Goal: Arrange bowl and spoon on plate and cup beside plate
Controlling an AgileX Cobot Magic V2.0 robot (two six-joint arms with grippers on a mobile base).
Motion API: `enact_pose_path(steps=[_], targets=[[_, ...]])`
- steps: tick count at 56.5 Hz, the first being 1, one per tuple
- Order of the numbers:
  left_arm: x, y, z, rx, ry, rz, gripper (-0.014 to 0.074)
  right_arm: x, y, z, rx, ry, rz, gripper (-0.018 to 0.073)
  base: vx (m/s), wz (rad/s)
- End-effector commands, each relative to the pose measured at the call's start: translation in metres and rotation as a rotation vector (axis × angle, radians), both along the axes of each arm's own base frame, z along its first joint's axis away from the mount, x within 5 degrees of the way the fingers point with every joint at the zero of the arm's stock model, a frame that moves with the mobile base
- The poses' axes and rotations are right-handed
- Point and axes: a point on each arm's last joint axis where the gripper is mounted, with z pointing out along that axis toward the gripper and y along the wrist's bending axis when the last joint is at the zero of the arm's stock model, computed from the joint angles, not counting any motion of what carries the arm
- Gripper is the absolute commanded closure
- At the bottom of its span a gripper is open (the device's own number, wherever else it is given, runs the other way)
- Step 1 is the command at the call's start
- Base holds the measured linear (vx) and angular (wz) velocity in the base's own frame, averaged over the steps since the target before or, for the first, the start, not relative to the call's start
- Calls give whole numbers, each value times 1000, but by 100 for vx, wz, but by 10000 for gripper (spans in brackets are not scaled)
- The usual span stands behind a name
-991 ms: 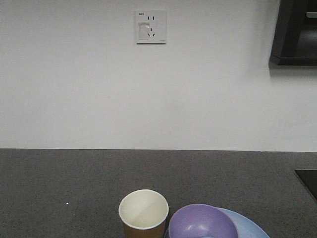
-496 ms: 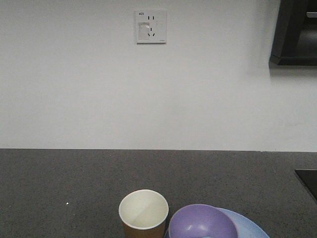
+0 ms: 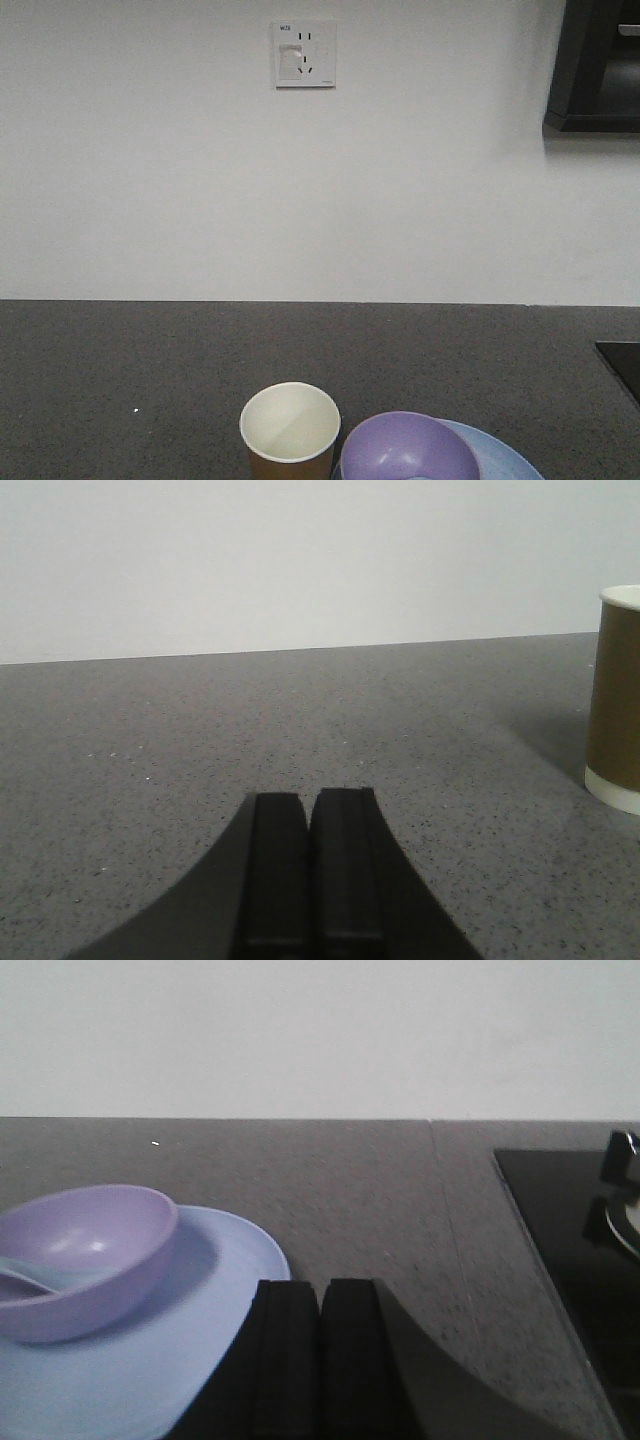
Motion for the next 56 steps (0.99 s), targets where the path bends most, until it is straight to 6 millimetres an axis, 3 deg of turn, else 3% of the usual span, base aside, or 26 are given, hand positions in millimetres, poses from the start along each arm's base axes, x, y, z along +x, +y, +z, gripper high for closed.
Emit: enact_pose_path(steps=[1, 7, 17, 56], targets=[[-2, 0, 17, -28, -112, -6, 603, 4, -5, -6, 13, -188, -66, 571, 0, 0], [-2, 0, 17, -28, -112, -6, 603, 0, -5, -21, 22, -215, -74, 571, 0, 0], [-2, 0, 17, -28, -112, -6, 603, -9, -5, -20, -15, -265, -75, 571, 0, 0], [-2, 0, 17, -28, -113, -6, 603, -8, -5, -23, -18, -234, -71, 571, 0, 0]])
